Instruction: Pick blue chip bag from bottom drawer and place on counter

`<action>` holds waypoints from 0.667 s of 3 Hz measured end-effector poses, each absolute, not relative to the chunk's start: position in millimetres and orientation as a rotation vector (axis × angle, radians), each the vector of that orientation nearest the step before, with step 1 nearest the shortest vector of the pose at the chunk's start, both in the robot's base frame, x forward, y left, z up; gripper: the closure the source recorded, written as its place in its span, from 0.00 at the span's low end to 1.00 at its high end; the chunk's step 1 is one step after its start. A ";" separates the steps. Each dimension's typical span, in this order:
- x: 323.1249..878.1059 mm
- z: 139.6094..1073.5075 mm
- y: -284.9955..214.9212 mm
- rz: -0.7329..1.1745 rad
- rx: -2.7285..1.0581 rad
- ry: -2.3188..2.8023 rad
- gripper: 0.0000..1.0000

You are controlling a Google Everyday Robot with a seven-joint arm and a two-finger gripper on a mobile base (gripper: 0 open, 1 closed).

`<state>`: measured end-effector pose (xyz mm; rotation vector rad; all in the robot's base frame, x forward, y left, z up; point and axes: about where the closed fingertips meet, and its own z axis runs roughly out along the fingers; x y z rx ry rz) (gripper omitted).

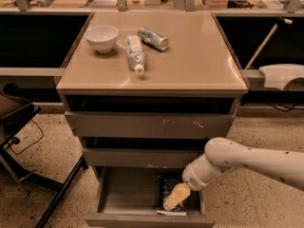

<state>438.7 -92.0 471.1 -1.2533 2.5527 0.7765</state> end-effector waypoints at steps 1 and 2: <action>438.7 471.1 -92.0 0.776 -1.253 2.553 0.00; 447.7 452.9 -89.1 0.731 -1.171 2.574 0.00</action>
Offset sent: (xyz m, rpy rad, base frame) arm 0.0576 0.0077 -0.1081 -0.0901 -0.1298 -0.4119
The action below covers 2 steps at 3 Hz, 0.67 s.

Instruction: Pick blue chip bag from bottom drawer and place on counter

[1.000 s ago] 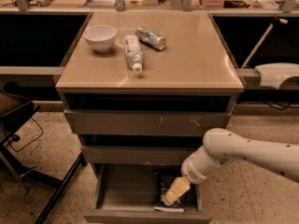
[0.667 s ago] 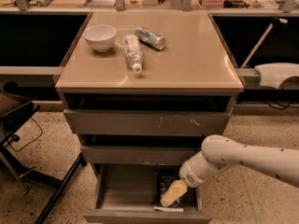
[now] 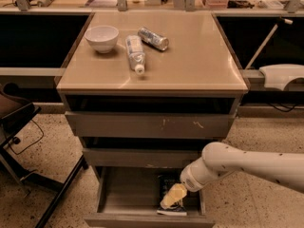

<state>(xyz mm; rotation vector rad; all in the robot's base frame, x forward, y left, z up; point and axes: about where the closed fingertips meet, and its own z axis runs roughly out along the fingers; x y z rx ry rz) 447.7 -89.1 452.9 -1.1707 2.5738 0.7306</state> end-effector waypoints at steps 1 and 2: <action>459.6 400.7 -90.5 0.656 -0.979 2.669 0.00; 447.8 373.7 -107.3 0.546 -0.815 2.747 0.00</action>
Offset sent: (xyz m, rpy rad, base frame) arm 0.1023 -0.0531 -0.0720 -0.0660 -0.4240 -0.7536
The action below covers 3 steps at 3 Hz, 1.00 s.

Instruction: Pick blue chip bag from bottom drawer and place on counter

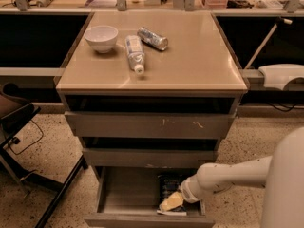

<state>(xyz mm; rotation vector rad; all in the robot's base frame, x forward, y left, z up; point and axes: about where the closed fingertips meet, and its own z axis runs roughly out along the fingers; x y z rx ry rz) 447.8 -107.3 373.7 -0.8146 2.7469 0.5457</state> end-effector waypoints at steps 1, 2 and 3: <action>444.2 366.7 -109.4 0.534 -0.701 2.762 0.00; 445.7 354.8 -107.7 0.536 -0.677 2.776 0.00; 465.9 318.3 -108.7 0.558 -0.578 2.804 0.00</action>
Offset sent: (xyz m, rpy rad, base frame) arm 0.0002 -0.0011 -0.0336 -0.0042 0.0232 -0.1148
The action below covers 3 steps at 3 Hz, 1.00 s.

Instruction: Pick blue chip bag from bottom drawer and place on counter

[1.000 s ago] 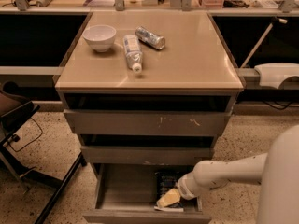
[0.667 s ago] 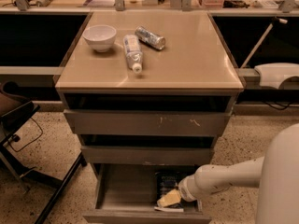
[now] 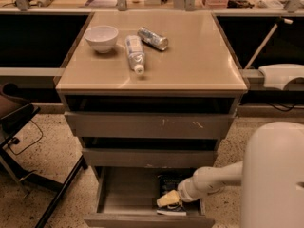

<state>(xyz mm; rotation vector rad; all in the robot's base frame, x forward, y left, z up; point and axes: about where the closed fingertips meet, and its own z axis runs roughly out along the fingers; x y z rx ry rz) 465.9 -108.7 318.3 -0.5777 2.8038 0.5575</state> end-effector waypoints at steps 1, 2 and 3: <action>498.4 278.6 -105.3 0.623 -0.435 2.802 0.00; 517.1 262.4 -109.1 0.679 -0.348 2.760 0.00; 519.4 262.0 -109.3 0.677 -0.345 2.758 0.00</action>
Offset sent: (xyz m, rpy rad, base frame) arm 0.0747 -0.0124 -0.0723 0.1865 -0.0327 -0.2247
